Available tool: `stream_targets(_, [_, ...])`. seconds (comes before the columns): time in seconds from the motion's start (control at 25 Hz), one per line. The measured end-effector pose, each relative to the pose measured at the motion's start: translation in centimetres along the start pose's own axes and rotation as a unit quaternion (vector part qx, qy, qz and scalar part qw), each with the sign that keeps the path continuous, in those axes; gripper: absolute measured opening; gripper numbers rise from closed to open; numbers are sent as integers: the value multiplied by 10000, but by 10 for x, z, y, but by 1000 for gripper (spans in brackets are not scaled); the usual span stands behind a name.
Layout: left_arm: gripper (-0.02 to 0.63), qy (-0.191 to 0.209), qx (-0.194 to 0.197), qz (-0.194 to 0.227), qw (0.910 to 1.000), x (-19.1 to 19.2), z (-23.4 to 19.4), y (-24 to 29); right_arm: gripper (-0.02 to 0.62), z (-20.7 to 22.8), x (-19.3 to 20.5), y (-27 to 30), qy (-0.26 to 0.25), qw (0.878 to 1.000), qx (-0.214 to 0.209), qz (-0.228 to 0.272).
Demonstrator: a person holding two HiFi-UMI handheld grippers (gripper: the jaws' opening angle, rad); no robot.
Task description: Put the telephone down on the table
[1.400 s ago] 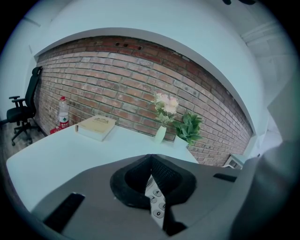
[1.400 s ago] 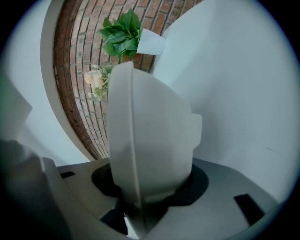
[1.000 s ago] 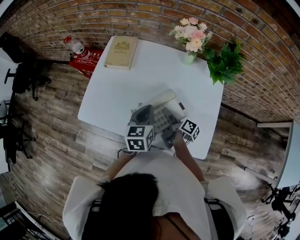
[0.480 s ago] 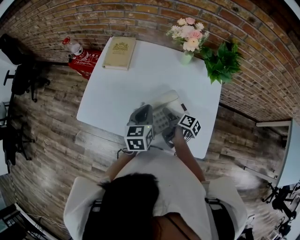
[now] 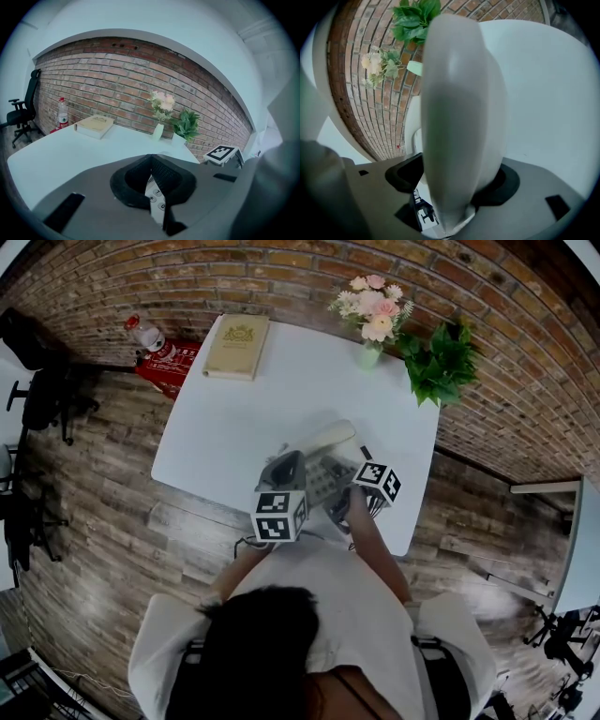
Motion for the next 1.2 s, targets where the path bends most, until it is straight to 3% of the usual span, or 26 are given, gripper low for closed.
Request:
stream_targets(0.36, [25,98,65,-151,9998,12,13,4,336,-12,6,-9,85,9951,-907,-388])
stream_targets(0.48, [25,131,87,-195,9997,17,19,6,336,-8,7,-13,190,9956,-865,-302])
stream_targets(0.72, [25,121,106,-225,9996,24,29,4,336,18,10,-26,912,9946,-496,24])
stream_targets(1.2, [25,-45,-34,-298,9995,42,43,2,336,36,17,-40,934,9925,-779,-138])
Point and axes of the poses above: the fingertips, and each gripper's own axes: y forward along the fingers, z to its right, x out of its underside, the point moved 5 cm from there along -y, backward along the fingers, and after that the axes turned 13 degrees about -z, right-handed, at the moved point
